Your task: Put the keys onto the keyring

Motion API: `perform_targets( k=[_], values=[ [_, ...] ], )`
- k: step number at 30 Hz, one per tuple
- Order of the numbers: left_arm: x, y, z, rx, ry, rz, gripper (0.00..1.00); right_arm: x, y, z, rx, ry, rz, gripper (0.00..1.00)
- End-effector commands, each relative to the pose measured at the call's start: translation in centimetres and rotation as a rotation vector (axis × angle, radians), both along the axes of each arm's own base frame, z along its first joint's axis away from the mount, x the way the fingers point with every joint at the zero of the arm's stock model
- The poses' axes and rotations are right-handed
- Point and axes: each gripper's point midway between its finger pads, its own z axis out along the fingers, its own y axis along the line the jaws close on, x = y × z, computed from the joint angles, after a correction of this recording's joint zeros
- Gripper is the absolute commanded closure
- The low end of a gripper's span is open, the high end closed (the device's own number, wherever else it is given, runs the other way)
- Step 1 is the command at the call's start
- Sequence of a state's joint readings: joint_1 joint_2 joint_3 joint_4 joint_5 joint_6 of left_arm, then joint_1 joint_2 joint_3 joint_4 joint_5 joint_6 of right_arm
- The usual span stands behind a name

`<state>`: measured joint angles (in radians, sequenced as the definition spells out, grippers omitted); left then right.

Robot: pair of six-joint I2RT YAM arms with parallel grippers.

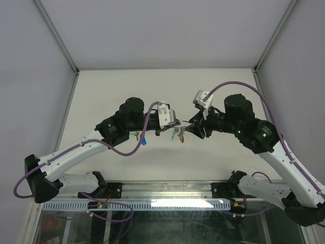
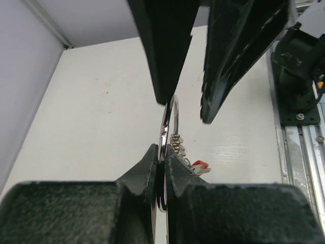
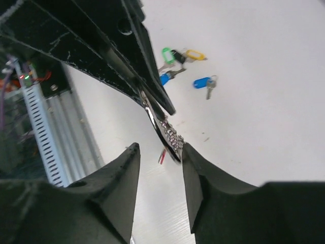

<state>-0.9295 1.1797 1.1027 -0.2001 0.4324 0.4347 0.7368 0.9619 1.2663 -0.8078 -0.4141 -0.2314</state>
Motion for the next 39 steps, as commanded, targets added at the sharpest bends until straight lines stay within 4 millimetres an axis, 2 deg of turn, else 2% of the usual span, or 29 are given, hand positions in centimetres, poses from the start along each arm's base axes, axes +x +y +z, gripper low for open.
perform_targets(
  k=[1,2,3,4,8,9,12,16,20,25,39],
  values=[
    [1.8,0.6,3.6,-0.111,-0.058,0.115,1.00,2.4,-2.2,4.8,0.170,-0.206,-0.218,0.56],
    [2.0,0.7,3.9,-0.127,-0.052,0.138,1.00,2.5,-2.6,5.1,0.207,-0.237,-0.246,0.53],
    [2.2,0.9,4.2,-0.145,-0.044,0.161,1.00,2.8,-2.9,4.3,0.223,-0.254,-0.272,0.51],
    [2.6,1.2,4.6,-0.166,-0.037,0.191,1.00,3.0,-3.3,4.5,0.260,-0.293,-0.296,0.49],
    [3.2,1.7,5.8,-0.233,-0.003,0.256,1.00,3.2,-4.2,4.6,0.358,-0.472,-0.310,0.48],
    [3.3,1.7,6.0,-0.240,0.004,0.266,1.00,3.2,-4.3,5.4,0.402,-0.529,-0.314,0.48],
    [3.8,1.9,6.5,-0.253,0.025,0.299,1.00,3.6,-4.1,5.1,0.422,-0.608,-0.302,0.49],
    [4.6,1.8,6.7,-0.243,0.055,0.348,1.00,4.7,-2.7,3.3,0.360,-0.624,-0.261,0.53],
    [4.9,2.1,7.1,-0.261,0.061,0.373,1.00,5.4,-2.1,2.9,0.380,-0.645,-0.269,0.57],
    [4.9,2.3,7.9,-0.285,0.063,0.381,1.00,6.1,-1.5,1.5,0.362,-0.672,-0.284,0.58],
    [4.7,2.2,8.5,-0.300,0.066,0.370,1.00,7.0,-0.6,1.3,0.368,-0.695,-0.303,0.67]
  ],
)
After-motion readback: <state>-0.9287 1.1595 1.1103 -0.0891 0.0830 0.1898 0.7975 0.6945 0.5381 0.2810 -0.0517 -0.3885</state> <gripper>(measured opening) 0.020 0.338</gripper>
